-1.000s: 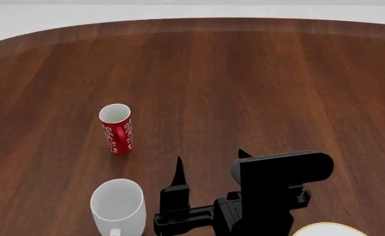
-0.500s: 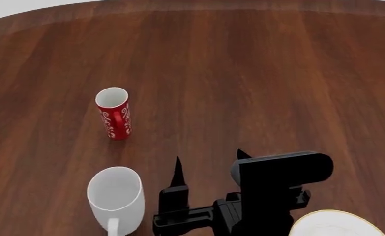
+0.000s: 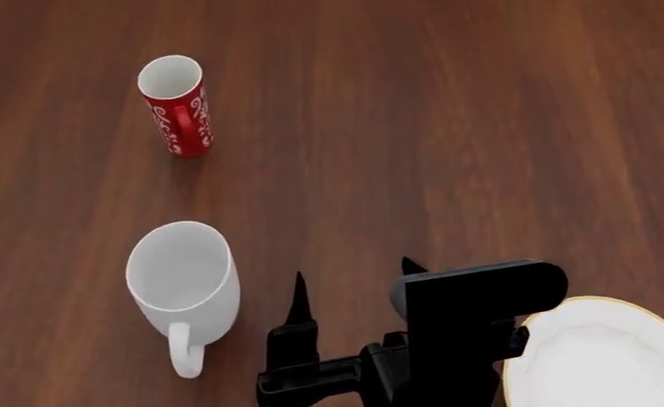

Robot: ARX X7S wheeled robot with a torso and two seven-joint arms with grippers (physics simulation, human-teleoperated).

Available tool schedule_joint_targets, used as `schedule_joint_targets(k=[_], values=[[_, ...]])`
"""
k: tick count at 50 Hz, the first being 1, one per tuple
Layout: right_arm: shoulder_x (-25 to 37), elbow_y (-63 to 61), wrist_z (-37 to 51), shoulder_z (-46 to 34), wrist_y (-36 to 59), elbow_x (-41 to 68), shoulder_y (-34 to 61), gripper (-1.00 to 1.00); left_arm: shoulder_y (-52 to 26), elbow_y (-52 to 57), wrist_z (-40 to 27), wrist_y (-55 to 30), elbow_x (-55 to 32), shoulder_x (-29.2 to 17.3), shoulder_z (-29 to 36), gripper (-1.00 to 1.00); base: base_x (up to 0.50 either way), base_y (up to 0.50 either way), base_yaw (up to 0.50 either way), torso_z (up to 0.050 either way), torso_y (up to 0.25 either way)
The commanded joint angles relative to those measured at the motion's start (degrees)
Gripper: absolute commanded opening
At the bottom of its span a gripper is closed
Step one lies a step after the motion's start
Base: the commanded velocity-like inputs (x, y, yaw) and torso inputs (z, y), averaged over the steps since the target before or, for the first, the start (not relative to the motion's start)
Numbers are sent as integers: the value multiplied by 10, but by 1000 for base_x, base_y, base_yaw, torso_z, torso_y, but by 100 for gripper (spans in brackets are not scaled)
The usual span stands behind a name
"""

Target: Put the white mug on the plate.

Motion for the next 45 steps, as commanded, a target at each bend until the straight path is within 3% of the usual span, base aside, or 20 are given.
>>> schedule_joint_targets(k=[1,29,45], values=[[3,-1,3,-3,-2,6,1,100,6,-9,0,12,-3,4,-1,100,0,0,0,0,0],[8,-2,11,-5,-9,21,-5,100,8,-32,-6,18,9,0,26,100,0,0,0,0,0],[-6,-43,56,-43,109,67,61,100,19,-34,-6,28,5,1,19,100,0,0,0,0,0]])
